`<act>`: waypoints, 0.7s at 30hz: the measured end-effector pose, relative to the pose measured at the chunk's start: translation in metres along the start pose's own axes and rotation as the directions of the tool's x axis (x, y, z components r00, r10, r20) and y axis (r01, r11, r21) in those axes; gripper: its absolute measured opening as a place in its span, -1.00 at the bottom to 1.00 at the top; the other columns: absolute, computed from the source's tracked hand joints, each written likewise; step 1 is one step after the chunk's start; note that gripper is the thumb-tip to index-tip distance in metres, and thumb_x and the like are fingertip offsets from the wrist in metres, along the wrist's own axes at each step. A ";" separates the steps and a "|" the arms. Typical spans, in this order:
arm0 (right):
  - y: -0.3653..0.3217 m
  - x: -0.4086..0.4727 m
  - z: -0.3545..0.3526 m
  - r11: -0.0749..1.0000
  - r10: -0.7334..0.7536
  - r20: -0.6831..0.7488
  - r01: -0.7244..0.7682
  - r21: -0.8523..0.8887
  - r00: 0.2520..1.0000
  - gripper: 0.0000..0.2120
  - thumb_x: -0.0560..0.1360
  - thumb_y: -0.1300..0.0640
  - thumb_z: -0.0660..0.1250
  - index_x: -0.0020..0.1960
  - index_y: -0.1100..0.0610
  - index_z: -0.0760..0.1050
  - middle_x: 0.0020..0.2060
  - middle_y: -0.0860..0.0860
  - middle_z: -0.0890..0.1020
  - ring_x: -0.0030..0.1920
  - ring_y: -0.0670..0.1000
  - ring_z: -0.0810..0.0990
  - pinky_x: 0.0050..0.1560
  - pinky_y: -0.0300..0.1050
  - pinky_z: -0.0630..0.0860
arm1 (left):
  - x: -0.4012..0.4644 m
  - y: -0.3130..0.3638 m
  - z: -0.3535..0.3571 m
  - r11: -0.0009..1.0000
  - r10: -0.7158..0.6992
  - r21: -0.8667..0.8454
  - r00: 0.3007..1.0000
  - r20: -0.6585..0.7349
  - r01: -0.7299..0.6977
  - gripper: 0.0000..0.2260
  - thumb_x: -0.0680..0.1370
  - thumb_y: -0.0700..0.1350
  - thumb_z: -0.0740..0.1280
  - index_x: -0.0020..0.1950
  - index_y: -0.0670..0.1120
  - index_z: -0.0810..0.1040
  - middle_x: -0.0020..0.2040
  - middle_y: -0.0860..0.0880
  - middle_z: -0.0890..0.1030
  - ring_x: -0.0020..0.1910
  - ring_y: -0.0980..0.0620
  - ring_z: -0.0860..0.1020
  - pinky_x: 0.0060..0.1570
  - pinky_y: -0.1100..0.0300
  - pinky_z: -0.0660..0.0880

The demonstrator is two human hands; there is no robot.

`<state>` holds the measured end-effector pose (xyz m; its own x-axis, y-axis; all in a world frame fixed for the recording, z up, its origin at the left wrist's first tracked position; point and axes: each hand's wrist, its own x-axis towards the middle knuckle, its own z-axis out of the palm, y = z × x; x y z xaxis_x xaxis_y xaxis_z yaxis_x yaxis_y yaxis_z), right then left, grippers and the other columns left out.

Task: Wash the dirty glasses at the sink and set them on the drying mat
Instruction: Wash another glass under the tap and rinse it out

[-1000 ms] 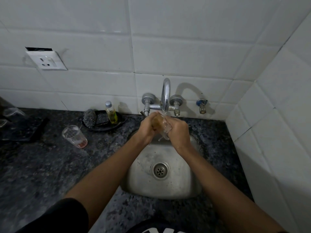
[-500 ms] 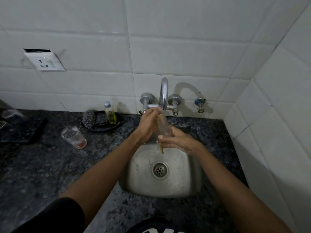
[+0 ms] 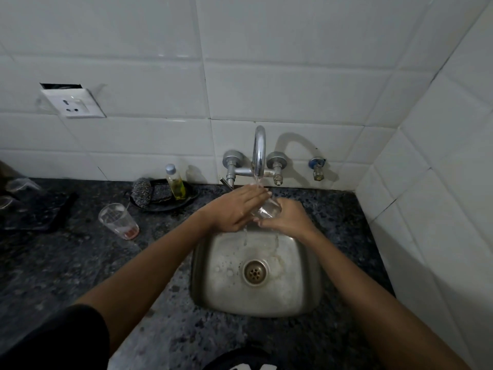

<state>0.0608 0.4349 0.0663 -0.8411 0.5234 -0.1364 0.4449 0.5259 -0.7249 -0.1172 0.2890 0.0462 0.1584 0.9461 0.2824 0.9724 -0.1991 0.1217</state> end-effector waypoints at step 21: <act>-0.010 -0.015 0.002 0.968 -0.207 -0.140 0.224 0.117 0.968 -0.40 0.35 -0.12 0.67 0.28 0.05 0.56 0.09 -0.06 0.68 0.06 -0.11 0.67 0.11 -0.21 0.63 | -0.004 0.022 0.008 0.955 -0.230 -0.228 0.957 -0.176 0.187 -0.46 0.64 -0.09 0.31 0.56 -0.31 0.31 0.45 -0.28 0.44 0.46 -0.23 0.42 0.52 -0.04 0.35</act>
<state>0.0682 0.4212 0.0742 -0.8635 0.4917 0.1126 0.2063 0.5479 -0.8107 -0.0954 0.2830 0.0399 -0.1020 0.9065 0.4097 0.9195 -0.0712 0.3865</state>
